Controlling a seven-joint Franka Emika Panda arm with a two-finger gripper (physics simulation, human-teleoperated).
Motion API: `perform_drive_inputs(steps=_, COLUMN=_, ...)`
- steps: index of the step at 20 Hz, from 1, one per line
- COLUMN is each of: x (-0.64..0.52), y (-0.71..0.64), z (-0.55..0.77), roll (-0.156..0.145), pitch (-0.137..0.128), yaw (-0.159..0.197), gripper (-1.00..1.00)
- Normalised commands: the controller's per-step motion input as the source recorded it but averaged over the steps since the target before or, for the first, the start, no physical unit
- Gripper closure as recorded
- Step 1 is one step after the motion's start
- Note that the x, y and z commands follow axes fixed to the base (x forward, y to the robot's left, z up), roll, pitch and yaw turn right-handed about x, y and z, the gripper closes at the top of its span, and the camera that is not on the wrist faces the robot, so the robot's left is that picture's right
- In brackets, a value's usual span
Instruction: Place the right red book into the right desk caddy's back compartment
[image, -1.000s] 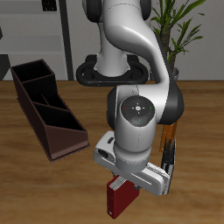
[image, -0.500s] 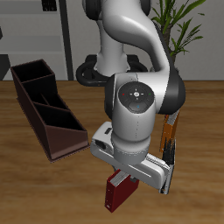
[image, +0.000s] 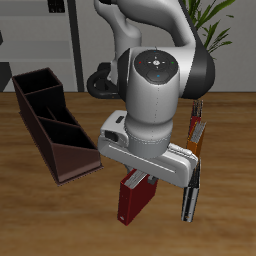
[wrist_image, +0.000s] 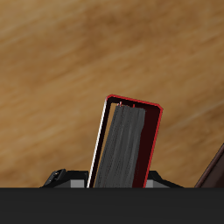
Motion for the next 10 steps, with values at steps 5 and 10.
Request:
perform_drive_inputs(steps=5, x=-0.32, y=-0.11, z=0.49, roll=0.008, pitch=-0.069, yaw=0.075, gripper=1.0)
perform_drive_inputs(steps=10, x=-0.54, y=-0.05, z=0.47, roll=0.03, pitch=-0.072, yaw=0.105, gripper=1.0)
